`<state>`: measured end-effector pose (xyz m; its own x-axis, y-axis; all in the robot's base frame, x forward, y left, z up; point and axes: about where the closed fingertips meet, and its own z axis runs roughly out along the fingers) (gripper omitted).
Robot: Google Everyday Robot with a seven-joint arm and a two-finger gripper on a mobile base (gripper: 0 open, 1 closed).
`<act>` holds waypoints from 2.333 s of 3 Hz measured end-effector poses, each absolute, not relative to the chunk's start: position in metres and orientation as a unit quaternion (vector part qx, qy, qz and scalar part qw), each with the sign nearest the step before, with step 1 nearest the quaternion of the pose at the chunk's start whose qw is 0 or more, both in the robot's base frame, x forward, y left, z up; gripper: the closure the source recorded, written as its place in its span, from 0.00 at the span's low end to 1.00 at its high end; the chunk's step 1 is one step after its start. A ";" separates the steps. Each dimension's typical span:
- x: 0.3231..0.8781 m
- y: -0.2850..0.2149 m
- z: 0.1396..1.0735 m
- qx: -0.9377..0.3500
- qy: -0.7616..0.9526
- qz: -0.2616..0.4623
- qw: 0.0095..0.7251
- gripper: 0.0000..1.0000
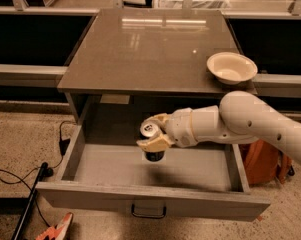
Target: Place pepsi can into top drawer
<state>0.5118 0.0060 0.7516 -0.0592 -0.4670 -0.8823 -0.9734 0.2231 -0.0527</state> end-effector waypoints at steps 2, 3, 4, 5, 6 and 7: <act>0.528 0.012 0.690 -0.538 0.640 0.347 0.424 0.82; 0.526 0.015 0.677 -0.554 0.622 0.346 0.432 0.59; 0.526 0.016 0.677 -0.556 0.620 0.345 0.433 0.37; 0.526 0.016 0.677 -0.556 0.620 0.345 0.433 0.13; 0.524 0.016 0.679 -0.560 0.619 0.345 0.430 0.00; 0.515 0.017 0.685 -0.576 0.612 0.342 0.420 0.00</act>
Offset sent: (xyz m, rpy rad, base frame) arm 0.0210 0.0108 -0.0864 0.1357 -0.0125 0.0973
